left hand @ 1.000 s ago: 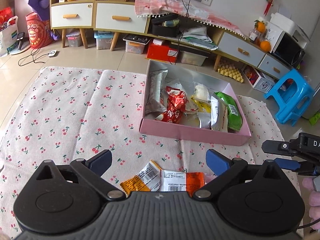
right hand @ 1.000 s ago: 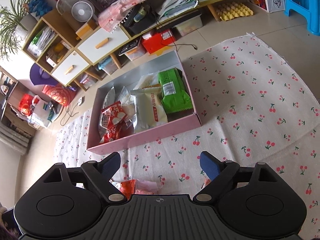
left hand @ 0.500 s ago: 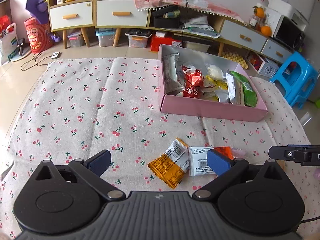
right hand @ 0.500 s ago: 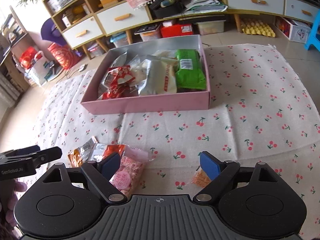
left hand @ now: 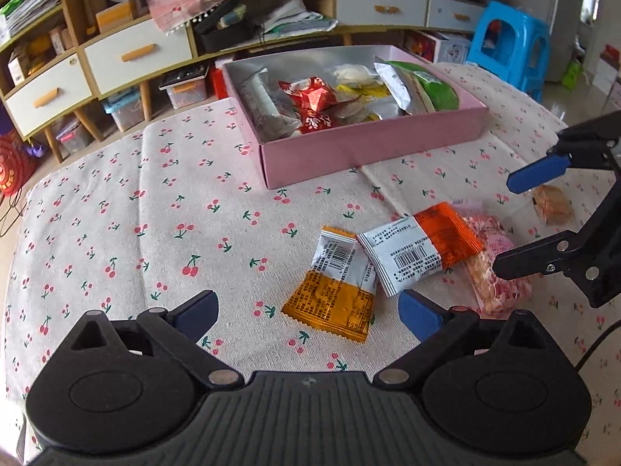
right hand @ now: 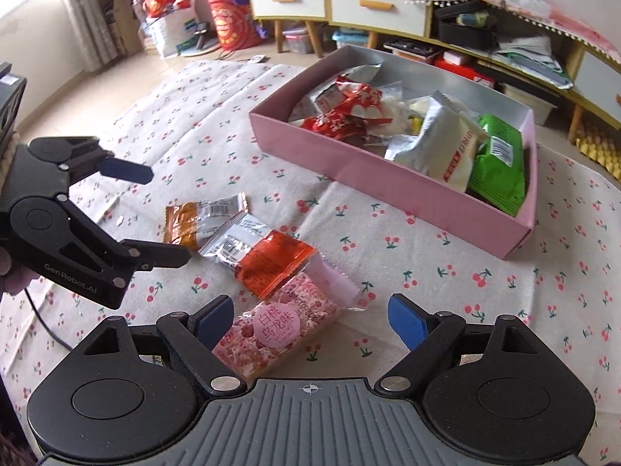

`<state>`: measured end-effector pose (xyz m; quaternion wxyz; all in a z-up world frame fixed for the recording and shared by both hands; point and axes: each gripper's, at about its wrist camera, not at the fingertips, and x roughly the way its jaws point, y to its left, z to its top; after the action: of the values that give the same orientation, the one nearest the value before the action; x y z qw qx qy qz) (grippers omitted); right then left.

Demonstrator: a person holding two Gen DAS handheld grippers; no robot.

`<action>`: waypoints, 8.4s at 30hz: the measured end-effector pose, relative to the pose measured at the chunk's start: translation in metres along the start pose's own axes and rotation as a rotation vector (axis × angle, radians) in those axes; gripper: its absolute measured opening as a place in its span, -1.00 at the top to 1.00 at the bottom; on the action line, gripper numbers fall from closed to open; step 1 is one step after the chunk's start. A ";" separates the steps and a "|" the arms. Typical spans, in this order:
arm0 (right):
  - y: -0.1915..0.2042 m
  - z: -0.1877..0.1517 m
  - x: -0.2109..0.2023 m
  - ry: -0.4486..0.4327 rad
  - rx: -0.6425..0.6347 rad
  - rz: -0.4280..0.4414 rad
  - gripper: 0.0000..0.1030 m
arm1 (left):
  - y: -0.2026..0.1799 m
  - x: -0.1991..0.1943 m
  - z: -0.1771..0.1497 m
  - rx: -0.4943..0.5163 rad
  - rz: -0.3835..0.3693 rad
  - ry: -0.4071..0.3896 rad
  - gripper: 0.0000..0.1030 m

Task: Organize snacks
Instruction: 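Move both tools back over the remaining snacks on the cloth, then grasp the orange-and-white candy pack with the left tool while the right tool grasps the orange-red pack, then carry both candy packs into the pink box and open both tools, then move both tools back toward the pink bar and wafer biscuit, then grasp the pink wrapped bar with the left tool while the right tool grasps the wafer biscuit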

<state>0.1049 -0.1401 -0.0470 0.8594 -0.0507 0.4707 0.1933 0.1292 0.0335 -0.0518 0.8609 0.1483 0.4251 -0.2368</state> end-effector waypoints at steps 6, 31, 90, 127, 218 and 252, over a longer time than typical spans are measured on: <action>0.014 0.007 0.013 -0.012 -0.080 0.001 -0.72 | -0.009 0.009 -0.001 0.093 -0.009 0.020 -0.82; -0.006 0.023 0.042 -0.071 0.161 -0.069 0.03 | 0.021 0.012 0.015 -0.178 0.119 0.052 0.11; -0.038 0.045 -0.003 -0.179 0.587 0.122 -0.17 | 0.044 -0.018 0.038 -0.551 0.119 -0.005 0.08; -0.091 0.062 0.015 -0.276 0.676 0.074 -0.43 | 0.003 0.028 0.087 -0.389 0.120 -0.263 -0.21; -0.093 -0.054 -0.011 0.130 0.379 -0.322 -0.69 | -0.087 0.009 0.012 -0.348 0.126 0.068 0.03; -0.093 -0.045 -0.021 0.111 0.620 -0.106 0.14 | -0.065 -0.005 0.018 -0.454 0.036 0.036 0.12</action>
<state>0.0950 -0.2440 -0.0633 0.8160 0.1785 0.5498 -0.0075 0.1040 -0.0288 -0.0407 0.8687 -0.0374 0.4799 -0.1168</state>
